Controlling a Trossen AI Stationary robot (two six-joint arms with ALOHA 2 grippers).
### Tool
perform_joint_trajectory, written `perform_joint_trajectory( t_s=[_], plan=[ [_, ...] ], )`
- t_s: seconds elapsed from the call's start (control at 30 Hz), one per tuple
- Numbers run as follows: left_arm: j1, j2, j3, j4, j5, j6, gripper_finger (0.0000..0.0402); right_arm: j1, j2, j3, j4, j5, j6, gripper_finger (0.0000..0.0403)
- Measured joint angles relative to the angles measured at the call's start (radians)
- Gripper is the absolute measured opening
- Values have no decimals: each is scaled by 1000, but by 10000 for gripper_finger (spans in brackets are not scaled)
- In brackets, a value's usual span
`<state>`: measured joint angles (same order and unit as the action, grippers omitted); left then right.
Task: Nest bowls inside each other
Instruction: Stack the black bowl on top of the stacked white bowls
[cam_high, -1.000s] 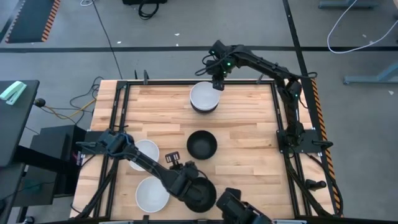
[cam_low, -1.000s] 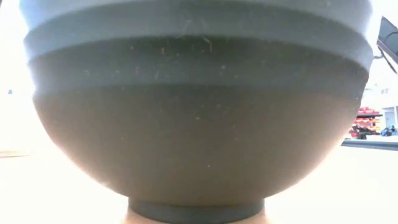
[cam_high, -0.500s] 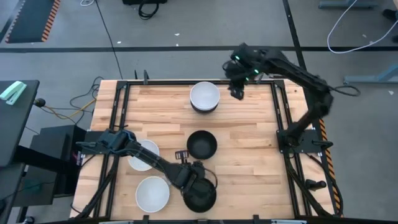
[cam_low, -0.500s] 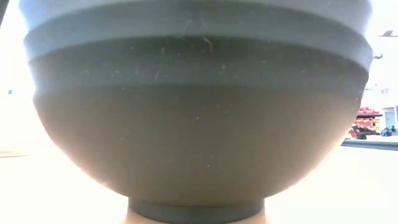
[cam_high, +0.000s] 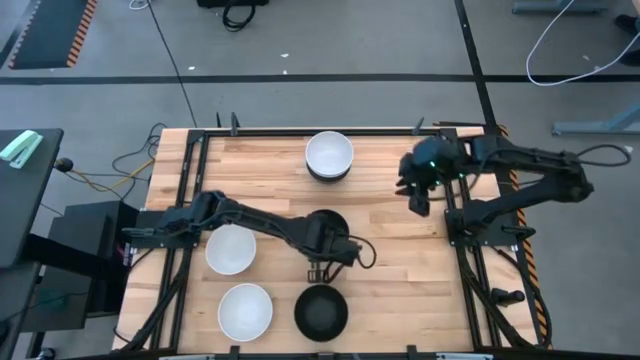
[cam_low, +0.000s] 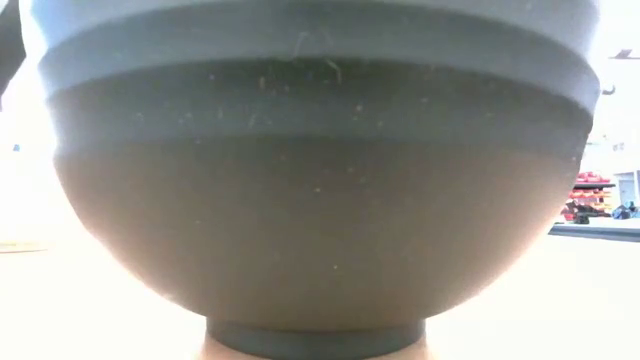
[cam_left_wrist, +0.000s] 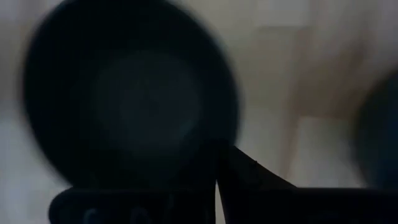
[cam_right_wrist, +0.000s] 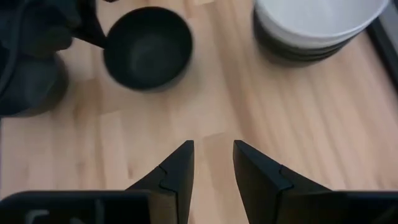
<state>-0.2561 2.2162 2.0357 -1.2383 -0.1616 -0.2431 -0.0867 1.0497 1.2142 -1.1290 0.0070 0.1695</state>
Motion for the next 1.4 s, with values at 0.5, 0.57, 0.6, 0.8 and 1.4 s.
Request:
perform_joint_trajectory(
  t_s=[0.5, 0.57, 0.6, 0.8, 1.4],
  plan=[
    [12, 8, -1, 35, 88, 3, 38, 181, -54, -75, 15, 102, 119, 119],
    [12, 8, -1, 37, 88, 1, 37, 196, -54, -75, 16, 103, 127, 119],
    [12, 8, -1, 40, 88, 1, 37, 203, -54, -75, 19, 102, 131, 119],
    [12, 8, -1, 53, 88, -5, 50, 239, -54, -75, 32, 132, 145, 119],
    [31, 70, 1, 51, 115, -12, 62, 254, -53, -75, 45, 146, 152, 119]
  ],
)
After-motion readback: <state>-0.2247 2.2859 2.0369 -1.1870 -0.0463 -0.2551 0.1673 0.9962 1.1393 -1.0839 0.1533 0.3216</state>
